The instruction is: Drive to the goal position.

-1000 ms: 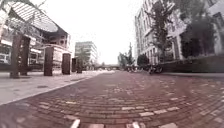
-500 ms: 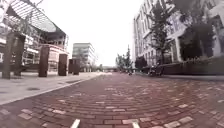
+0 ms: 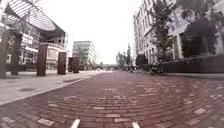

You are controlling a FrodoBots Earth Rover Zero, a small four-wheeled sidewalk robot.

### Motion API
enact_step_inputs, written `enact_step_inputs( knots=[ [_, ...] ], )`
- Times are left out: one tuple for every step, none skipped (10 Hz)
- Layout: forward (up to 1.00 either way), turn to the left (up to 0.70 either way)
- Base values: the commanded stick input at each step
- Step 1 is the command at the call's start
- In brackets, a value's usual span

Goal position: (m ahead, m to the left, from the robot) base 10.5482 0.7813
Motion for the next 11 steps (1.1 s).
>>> enact_step_inputs(
  knots=[
    [0.7,0.0],
    [0.7,0.0],
    [0.7,0.0],
    [0.7,0.0],
    [0.7,0.0],
    [0.7,0.0],
    [0.7,0.0],
    [0.7,0.0],
    [0.7,0.0],
    [0.7,0.0],
    [0.7,0.0]
  ],
)
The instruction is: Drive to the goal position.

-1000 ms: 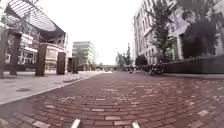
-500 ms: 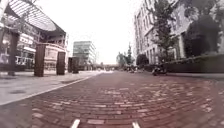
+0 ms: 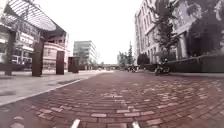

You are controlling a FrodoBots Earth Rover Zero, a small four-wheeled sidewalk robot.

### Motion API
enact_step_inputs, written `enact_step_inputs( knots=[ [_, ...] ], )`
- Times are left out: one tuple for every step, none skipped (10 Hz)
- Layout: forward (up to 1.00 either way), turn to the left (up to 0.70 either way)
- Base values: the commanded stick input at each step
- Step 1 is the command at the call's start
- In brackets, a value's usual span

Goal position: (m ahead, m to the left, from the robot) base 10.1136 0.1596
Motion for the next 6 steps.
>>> enact_step_inputs(
  knots=[
    [0.7,0.0],
    [0.7,0.0],
    [0.7,0.0],
    [0.7,0.0],
    [0.7,0.0],
    [0.7,0.0]
  ],
)
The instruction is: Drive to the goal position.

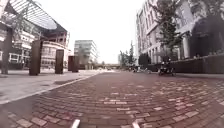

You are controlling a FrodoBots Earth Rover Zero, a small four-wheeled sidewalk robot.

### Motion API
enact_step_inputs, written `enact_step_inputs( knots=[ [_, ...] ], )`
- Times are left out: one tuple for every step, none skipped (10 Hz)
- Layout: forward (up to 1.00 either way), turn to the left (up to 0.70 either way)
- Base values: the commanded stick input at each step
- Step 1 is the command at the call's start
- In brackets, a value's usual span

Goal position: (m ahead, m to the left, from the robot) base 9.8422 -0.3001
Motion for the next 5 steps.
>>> enact_step_inputs(
  knots=[
    [0.7,0.0],
    [0.7,0.0],
    [0.7,0.0],
    [0.7,0.0],
    [0.7,0.0]
  ],
)
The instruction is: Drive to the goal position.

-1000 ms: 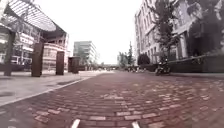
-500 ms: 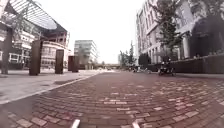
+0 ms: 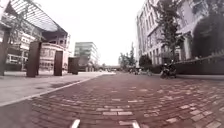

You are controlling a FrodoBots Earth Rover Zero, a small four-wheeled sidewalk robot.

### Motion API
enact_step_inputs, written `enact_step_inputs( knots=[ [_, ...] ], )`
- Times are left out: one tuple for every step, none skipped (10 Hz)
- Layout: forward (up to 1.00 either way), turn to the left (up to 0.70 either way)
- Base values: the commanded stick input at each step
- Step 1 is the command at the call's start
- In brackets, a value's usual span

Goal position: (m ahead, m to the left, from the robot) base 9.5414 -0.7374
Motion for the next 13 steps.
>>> enact_step_inputs(
  knots=[
    [0.7,0.0],
    [0.7,0.0],
    [0.7,0.0],
    [0.7,0.0],
    [0.7,0.0],
    [0.7,0.0],
    [0.7,0.0],
    [0.7,-0.04],
    [0.7,-0.14],
    [0.7,-0.14],
    [0.7,-0.1],
    [0.7,0.0],
    [0.7,0.0]
  ],
)
